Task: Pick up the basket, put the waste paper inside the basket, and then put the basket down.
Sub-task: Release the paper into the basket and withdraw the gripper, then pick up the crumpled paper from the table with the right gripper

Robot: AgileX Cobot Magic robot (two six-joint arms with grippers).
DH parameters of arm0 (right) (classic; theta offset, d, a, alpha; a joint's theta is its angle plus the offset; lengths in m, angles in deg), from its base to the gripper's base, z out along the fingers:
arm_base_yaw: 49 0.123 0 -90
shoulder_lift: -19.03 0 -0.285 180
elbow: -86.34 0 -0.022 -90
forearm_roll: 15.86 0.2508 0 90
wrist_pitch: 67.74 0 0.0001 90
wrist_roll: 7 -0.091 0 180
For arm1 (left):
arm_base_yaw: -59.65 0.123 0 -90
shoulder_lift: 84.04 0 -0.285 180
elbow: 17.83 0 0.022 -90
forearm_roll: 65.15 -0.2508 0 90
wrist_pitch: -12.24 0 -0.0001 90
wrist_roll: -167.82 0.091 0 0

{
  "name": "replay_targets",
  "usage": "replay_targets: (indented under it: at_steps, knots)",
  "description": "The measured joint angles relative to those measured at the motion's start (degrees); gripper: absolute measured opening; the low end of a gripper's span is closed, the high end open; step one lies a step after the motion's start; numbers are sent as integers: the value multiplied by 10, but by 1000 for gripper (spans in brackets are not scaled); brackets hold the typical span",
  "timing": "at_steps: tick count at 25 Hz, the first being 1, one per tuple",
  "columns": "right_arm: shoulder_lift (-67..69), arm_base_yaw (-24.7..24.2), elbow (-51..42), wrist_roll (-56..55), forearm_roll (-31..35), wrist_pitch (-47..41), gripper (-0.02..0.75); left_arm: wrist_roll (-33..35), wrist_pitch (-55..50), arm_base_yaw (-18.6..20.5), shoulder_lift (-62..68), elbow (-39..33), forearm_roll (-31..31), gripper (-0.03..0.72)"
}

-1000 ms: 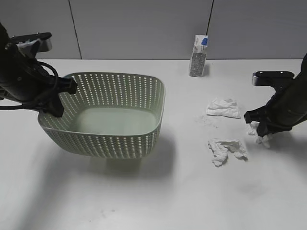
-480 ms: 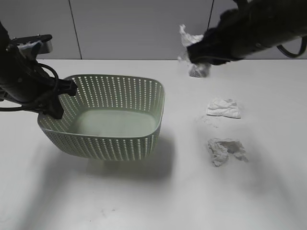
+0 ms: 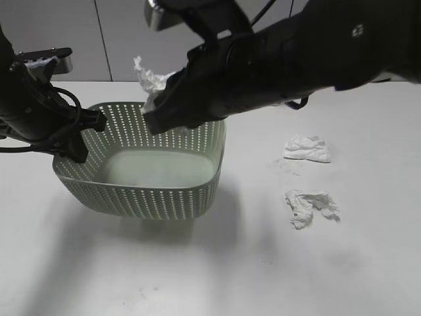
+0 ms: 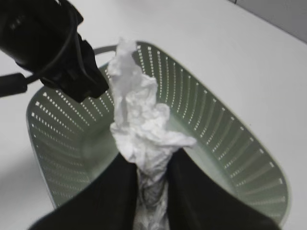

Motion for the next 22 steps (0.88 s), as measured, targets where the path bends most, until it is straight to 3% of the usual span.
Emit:
replay_targets:
  at_steps: [4,6,12,22]
  knots:
    - [26,2,0,0,-1,0,503,0,0,0,0,0,0,3]
    - [25,2,2,1,-11,0,603,0,0,0,0,0,-1,3]
    - [-9,-26,25,-13,-61,-5,605,0,0,0,0,0,-2,3]
    - [33,-246,30,-40,-75,-51,591,0,0,0,0,0,-2,3]
